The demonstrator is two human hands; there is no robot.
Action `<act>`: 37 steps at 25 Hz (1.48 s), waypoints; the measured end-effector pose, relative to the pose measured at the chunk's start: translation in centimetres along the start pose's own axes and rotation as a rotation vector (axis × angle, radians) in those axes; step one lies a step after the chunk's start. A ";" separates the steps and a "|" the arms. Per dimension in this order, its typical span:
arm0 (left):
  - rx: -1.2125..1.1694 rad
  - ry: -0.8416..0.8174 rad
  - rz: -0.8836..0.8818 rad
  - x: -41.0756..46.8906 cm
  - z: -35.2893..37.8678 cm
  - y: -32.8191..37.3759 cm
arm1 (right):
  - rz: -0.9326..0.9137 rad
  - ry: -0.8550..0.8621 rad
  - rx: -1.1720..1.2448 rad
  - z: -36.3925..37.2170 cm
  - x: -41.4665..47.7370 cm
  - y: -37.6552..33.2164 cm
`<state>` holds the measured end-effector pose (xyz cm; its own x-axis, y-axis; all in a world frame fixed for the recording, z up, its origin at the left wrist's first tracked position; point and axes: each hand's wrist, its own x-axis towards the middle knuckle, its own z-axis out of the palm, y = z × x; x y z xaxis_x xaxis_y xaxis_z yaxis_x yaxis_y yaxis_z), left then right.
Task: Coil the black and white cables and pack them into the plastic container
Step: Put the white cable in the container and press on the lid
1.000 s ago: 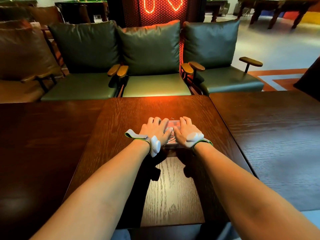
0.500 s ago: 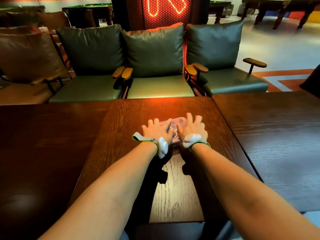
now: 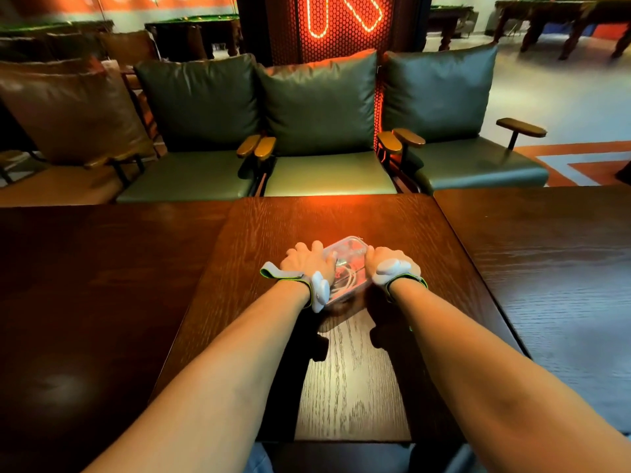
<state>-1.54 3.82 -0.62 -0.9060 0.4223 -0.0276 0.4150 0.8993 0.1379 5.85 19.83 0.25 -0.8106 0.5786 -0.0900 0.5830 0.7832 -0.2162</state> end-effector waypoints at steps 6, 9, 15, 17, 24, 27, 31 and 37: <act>-0.008 0.124 0.032 0.0 -1.8 1.4 | -0.323 -0.036 0.052 -0.8 -0.4 -0.4; -0.224 -0.001 -0.234 0.1 -0.9 1.1 | -0.303 -0.047 0.002 0.4 -0.4 -0.4; -0.307 0.050 -0.337 0.2 -0.7 1.5 | -0.274 -0.015 -0.017 1.3 0.1 -0.7; -0.324 0.069 -0.332 0.2 -0.6 1.6 | -0.244 -0.003 -0.013 1.3 -0.1 -0.5; -0.375 0.103 -0.389 0.0 -0.9 1.5 | -0.209 0.018 0.006 1.4 -0.4 -0.5; -0.367 0.091 -0.367 -0.7 -1.3 1.6 | -0.208 0.050 0.026 1.7 -0.7 -0.5; -0.349 0.065 -0.346 -0.7 -1.5 1.6 | -0.188 0.059 0.031 1.6 -1.0 -0.7; -0.323 0.060 -0.371 0.5 -0.8 1.6 | -0.217 0.050 0.011 1.1 -1.0 -0.4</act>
<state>-1.43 5.35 0.36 -0.9949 0.0648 -0.0771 0.0254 0.9025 0.4300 6.33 18.70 -0.63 -0.9131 0.4077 0.0078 0.3945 0.8880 -0.2363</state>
